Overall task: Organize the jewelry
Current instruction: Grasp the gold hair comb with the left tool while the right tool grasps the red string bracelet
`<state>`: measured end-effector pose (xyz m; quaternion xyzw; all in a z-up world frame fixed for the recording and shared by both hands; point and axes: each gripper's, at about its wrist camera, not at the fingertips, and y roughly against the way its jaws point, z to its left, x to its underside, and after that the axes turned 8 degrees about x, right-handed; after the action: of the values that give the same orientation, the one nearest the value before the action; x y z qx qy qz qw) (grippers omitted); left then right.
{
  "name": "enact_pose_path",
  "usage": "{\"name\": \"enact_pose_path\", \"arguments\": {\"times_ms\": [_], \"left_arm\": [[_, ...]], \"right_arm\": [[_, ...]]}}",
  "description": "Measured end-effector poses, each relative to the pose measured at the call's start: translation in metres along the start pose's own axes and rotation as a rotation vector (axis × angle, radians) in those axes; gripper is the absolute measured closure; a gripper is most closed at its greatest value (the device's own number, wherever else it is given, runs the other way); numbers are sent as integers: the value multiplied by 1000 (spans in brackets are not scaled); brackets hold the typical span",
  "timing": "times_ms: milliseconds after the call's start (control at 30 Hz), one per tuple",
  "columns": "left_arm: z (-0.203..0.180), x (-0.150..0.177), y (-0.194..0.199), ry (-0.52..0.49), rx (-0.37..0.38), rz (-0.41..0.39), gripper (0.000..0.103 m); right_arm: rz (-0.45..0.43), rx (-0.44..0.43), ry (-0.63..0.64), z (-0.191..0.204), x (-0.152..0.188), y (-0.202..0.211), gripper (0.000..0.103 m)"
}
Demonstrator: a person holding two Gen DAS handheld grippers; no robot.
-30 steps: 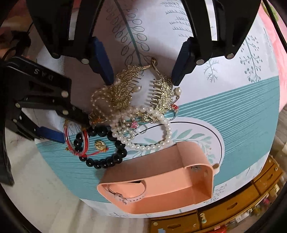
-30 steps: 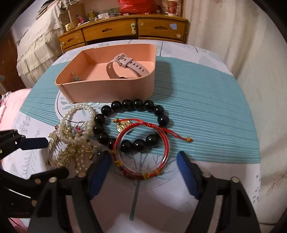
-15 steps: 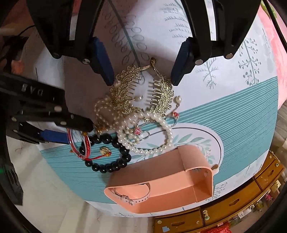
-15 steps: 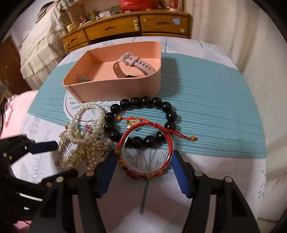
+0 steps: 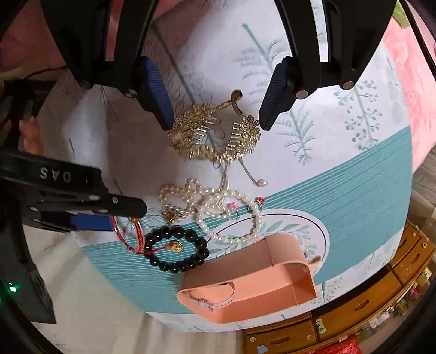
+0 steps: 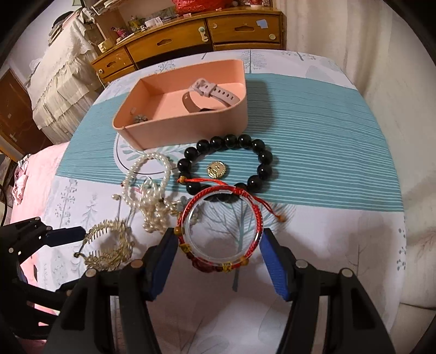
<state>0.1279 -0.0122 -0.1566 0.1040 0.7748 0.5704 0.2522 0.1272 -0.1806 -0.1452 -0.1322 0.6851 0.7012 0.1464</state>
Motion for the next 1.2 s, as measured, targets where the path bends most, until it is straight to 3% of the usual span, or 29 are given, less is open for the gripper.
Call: {"name": "enact_pose_path", "arguments": {"times_ms": [200,233,267,333,533,600,667,700,867,1033,1200], "left_arm": [[1,-4,27,-51,5,17,49],[2,-5,30,-62,5,17,63],[3,-6,34,-75,-11,21,103],[7,-7,36,-72,-3,56,102],[12,-12,47,-100,32,51,101],[13,-14,43,-73,57,83,89],[15,-17,34,-17,77,95,42],[18,-18,29,13,83,92,34],[18,-26,-9,77,49,141,21],[11,-31,-46,102,17,193,21],[-2,-34,-58,46,-51,143,20]], "right_arm": [[-34,-6,-19,-2,-4,20,41],[-43,-6,-21,-2,-4,23,41],[-53,-5,-24,-2,-5,26,41],[-63,0,-30,-3,-7,31,41],[-97,1,-51,-5,-12,41,41],[-106,5,-55,-5,-13,43,41],[-110,6,-61,-6,-12,44,41],[-111,7,-66,-6,-12,45,41],[-110,26,-79,-11,-6,49,41],[-89,51,-77,-17,4,47,41],[-64,71,-78,-25,15,45,41]]}}
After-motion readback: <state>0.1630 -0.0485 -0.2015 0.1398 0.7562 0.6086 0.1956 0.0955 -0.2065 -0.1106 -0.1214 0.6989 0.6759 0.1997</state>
